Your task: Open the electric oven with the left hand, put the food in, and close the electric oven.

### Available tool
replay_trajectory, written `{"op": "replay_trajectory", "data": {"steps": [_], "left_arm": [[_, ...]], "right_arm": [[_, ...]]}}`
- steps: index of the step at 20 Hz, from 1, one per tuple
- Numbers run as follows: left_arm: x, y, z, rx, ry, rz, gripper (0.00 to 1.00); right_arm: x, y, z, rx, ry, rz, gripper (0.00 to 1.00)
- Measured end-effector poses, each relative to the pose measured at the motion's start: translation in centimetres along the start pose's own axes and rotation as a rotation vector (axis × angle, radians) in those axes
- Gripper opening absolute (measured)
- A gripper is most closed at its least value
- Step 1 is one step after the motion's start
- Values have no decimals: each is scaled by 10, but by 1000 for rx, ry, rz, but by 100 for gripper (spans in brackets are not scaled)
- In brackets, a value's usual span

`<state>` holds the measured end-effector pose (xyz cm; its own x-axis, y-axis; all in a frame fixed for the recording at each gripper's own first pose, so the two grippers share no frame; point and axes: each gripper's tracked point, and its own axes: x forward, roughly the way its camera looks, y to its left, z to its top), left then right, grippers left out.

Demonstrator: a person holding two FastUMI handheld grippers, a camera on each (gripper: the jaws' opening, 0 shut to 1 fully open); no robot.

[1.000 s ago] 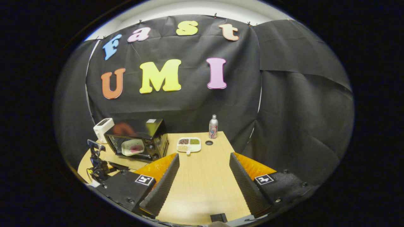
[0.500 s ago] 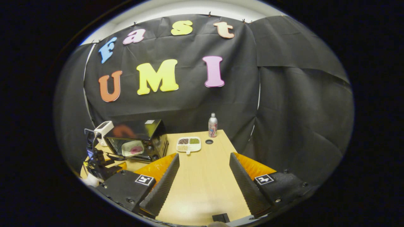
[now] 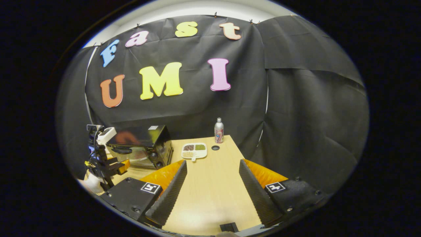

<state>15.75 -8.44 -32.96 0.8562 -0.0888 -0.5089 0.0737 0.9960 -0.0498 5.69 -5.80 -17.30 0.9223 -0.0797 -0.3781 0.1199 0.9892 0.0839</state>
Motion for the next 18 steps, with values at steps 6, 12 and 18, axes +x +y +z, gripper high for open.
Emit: {"op": "replay_trajectory", "data": {"steps": [6, 12, 18], "left_arm": [[-5, 0, 1, -1, -2, -4, 97], [-50, 3, 28, -12, -74, -8, 98], [-163, 31, 104, -7, -274, -2, 97]], "right_arm": [[0, 8, 3, -13, -6, 7, 100], [-14, 26, 18, -35, -47, 24, 96], [-42, 51, 57, -51, -168, 35, 96]]}}
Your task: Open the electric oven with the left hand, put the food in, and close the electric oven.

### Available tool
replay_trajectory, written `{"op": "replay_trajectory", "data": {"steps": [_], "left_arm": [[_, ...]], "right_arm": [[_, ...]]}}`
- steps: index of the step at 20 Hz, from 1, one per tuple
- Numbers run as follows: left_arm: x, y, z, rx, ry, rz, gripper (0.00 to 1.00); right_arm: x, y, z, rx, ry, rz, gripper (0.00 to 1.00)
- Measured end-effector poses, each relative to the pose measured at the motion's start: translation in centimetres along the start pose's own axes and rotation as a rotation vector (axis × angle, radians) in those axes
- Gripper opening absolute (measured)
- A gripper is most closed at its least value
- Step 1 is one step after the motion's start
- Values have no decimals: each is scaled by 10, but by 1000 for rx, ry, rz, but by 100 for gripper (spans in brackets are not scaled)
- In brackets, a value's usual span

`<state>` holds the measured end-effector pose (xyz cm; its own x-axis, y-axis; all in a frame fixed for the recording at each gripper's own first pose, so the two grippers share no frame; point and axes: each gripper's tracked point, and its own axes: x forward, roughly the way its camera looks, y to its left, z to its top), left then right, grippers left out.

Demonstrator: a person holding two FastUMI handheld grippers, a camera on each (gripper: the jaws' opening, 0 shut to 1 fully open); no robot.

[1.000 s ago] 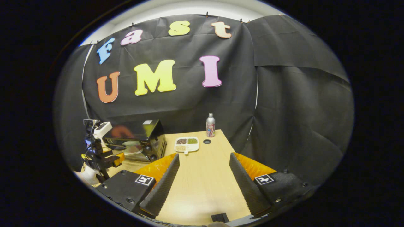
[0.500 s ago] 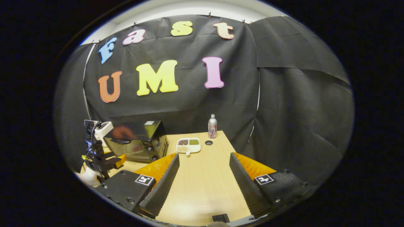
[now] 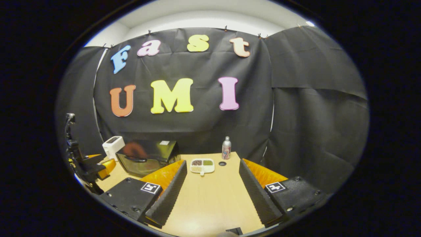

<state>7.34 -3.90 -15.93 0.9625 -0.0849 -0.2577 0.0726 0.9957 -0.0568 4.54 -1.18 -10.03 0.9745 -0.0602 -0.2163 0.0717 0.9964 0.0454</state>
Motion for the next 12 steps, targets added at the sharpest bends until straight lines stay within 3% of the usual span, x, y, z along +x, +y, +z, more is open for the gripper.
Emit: {"op": "replay_trajectory", "data": {"steps": [4, 5, 6, 11, 12], "left_arm": [[-53, 23, 60, -10, -138, -3, 100], [-66, 30, 70, -8, -163, 6, 97], [-76, 39, 78, 0, -179, 28, 97], [-116, 53, 105, 10, -237, 55, 96], [-119, 54, 103, 6, -230, 52, 100]], "right_arm": [[-13, 22, 22, 15, -73, 32, 100], [-15, 27, 23, 20, -84, 40, 100], [-18, 32, 25, 23, -92, 48, 96], [-28, 53, 27, 10, -122, 68, 96], [-29, 56, 25, 9, -116, 72, 100]]}}
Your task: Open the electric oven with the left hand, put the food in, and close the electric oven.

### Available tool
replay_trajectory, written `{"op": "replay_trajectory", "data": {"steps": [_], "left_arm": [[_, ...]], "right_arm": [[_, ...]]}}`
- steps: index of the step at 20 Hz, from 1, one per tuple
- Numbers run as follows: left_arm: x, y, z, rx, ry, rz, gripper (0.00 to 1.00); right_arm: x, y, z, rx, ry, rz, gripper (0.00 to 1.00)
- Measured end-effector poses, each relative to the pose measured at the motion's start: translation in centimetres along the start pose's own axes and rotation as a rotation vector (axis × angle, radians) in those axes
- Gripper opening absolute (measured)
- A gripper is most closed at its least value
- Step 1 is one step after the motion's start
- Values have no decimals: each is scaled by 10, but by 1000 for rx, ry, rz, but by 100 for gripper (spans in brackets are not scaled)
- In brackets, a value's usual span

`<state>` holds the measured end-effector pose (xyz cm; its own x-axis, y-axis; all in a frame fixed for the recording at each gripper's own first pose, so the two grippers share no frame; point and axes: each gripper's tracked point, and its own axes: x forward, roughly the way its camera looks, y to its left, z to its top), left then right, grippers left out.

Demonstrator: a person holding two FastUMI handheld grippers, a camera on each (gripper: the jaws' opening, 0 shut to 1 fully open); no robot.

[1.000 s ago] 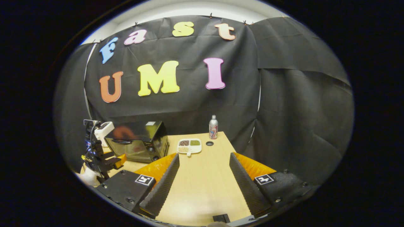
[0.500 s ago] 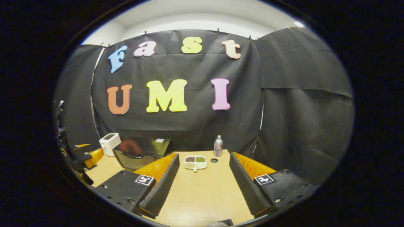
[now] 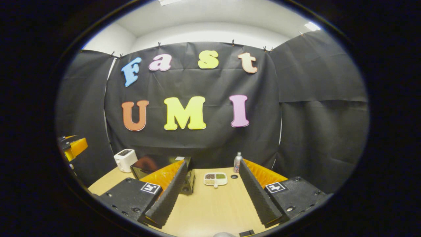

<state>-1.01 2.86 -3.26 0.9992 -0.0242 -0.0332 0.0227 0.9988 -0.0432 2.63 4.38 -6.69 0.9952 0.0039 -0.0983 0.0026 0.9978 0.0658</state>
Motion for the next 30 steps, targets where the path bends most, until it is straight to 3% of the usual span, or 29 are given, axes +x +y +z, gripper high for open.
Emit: {"op": "replay_trajectory", "data": {"steps": [1, 12, 22, 23, 24, 30], "left_arm": [[-3, 2, -1, -7, 10, 0, 96], [-8, 21, 6, -14, -6, 25, 96], [-14, 18, 6, -9, -1, 23, 96], [-14, 19, 6, -2, -2, 25, 96], [-14, 18, 6, -1, -2, 24, 96], [-12, 14, 7, -9, -4, 22, 96]], "right_arm": [[-2, 3, 2, 0, -1, 5, 96], [-19, 25, 16, -43, -25, 24, 96], [-26, 19, 13, -32, -18, 15, 96], [-26, 18, 12, -35, -18, 16, 100], [-26, 17, 12, -39, -19, 17, 96], [-27, 15, 13, -39, -20, 14, 96]]}}
